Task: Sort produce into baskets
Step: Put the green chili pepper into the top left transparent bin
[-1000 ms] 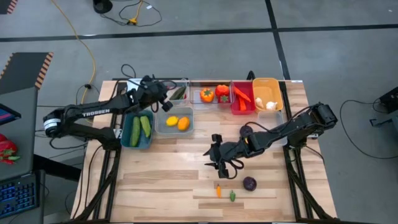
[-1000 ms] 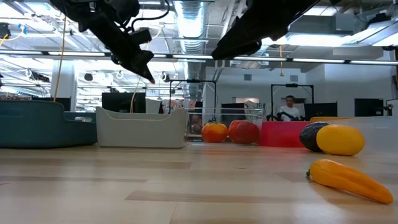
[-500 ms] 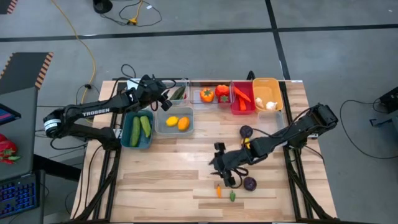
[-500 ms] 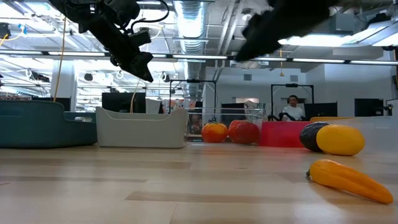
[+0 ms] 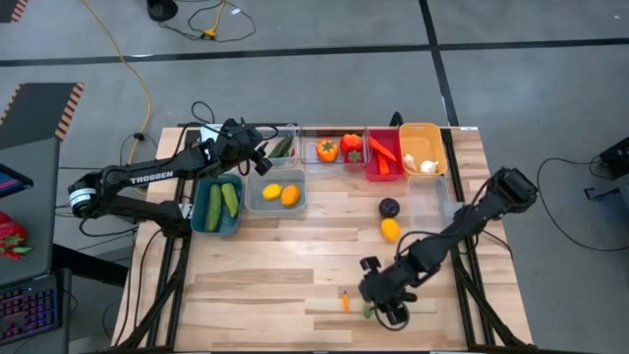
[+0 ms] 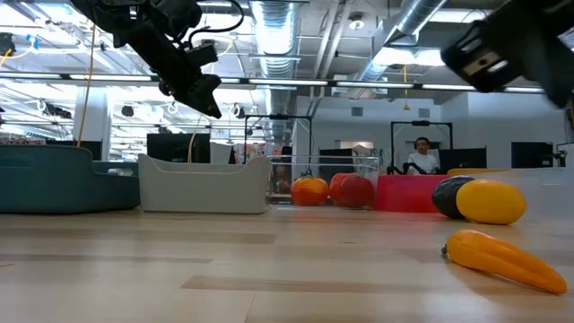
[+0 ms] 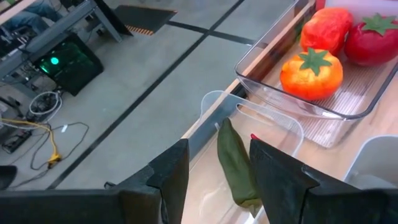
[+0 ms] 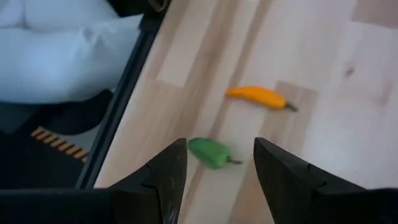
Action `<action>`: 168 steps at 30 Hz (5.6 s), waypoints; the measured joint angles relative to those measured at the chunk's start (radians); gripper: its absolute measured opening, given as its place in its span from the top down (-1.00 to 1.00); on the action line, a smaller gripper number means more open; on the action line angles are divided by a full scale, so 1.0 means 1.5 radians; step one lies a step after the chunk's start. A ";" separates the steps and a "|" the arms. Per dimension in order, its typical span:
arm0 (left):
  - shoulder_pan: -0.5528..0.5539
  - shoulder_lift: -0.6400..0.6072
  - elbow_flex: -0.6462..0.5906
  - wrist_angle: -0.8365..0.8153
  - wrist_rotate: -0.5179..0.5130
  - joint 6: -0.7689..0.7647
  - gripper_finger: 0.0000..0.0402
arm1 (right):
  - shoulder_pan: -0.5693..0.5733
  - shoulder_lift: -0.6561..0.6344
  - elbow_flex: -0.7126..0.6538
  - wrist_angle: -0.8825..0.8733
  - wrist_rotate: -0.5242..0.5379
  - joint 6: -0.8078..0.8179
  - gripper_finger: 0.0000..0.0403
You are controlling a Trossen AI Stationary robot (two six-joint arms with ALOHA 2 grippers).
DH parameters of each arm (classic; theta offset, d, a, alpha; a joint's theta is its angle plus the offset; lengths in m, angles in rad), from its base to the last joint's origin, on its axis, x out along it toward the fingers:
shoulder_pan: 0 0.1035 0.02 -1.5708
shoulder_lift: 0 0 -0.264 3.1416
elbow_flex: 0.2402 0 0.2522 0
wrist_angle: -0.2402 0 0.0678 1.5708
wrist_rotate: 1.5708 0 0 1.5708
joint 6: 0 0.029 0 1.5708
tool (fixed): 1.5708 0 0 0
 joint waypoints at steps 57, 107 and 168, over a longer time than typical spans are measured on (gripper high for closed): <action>-0.117 -0.002 0.001 0.148 0.246 0.072 0.21 | -0.095 0.149 0.136 -0.157 0.080 -0.175 0.56; -0.437 -0.002 0.001 0.010 0.142 -0.086 0.21 | -0.317 0.148 0.200 0.204 0.209 -0.152 0.56; -0.112 0.000 0.000 -0.028 -0.074 -0.077 0.76 | -0.263 0.030 0.200 -0.087 0.191 -0.157 -0.13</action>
